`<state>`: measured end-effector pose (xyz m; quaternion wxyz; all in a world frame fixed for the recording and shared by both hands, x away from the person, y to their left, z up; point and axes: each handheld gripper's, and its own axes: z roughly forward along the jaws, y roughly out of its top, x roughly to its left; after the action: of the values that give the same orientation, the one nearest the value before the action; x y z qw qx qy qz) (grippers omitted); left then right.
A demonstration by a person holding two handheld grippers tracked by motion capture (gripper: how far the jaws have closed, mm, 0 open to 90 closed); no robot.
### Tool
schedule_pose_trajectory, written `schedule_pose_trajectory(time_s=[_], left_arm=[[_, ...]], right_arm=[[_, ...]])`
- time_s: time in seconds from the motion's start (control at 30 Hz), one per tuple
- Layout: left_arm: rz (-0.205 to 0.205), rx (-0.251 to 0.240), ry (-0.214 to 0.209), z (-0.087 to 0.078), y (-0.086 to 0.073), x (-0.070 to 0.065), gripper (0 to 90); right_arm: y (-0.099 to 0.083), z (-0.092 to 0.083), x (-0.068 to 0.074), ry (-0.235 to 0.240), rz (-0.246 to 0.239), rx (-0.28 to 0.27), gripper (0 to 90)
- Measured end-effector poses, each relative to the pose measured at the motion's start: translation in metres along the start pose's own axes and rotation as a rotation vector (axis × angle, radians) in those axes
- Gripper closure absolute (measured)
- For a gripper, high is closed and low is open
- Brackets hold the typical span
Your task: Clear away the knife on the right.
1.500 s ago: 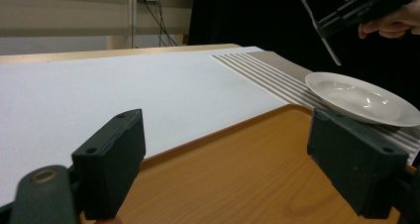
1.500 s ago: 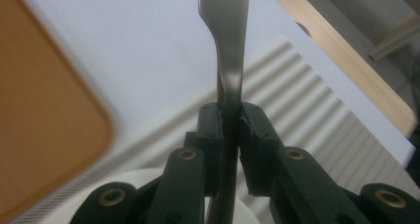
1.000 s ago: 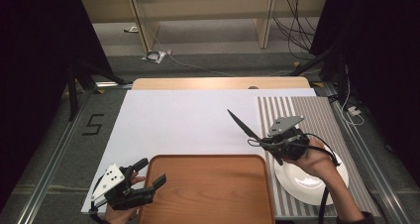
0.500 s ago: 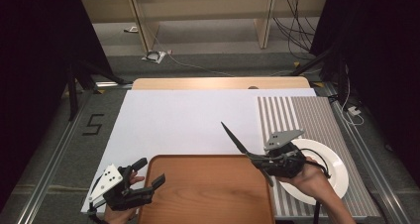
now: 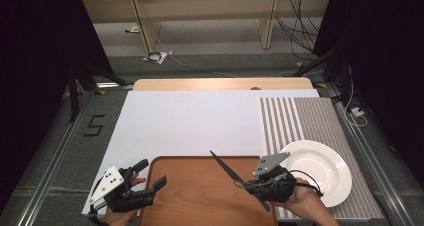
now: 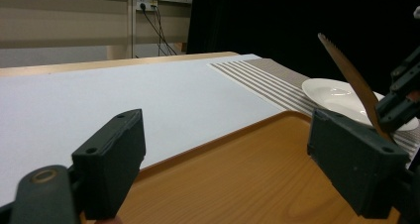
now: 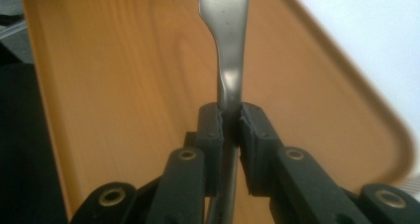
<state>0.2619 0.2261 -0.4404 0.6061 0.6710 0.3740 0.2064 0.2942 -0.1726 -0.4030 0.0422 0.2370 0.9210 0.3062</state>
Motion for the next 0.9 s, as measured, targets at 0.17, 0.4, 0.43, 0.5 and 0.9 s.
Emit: schedule_pose_trajectory(time_s=[0.17, 0.4, 0.43, 0.5, 0.9], left_arm=[[0.002, -0.001, 0.001, 0.0, 0.0, 0.0, 14.9], [0.006, -0.001, 0.001, 0.0, 0.0, -0.001, 14.9], [0.006, -0.002, 0.001, 0.0, 0.0, -0.001, 14.9], [0.007, -0.001, 0.001, -0.001, 0.0, -0.001, 14.9], [0.008, 0.001, 0.0, 0.0, 0.0, -0.001, 15.0]], right_arm=[[-0.003, 0.008, 0.009, 0.028, 0.01, 0.038, 80.6], [-0.006, 0.013, 0.023, 0.023, 0.003, 0.063, 80.5], [-0.007, 0.013, 0.025, 0.018, -0.002, 0.068, 80.5], [-0.009, 0.016, 0.027, 0.01, -0.005, 0.085, 80.6], [-0.015, 0.028, 0.034, 0.04, -0.005, 0.158, 80.5]])
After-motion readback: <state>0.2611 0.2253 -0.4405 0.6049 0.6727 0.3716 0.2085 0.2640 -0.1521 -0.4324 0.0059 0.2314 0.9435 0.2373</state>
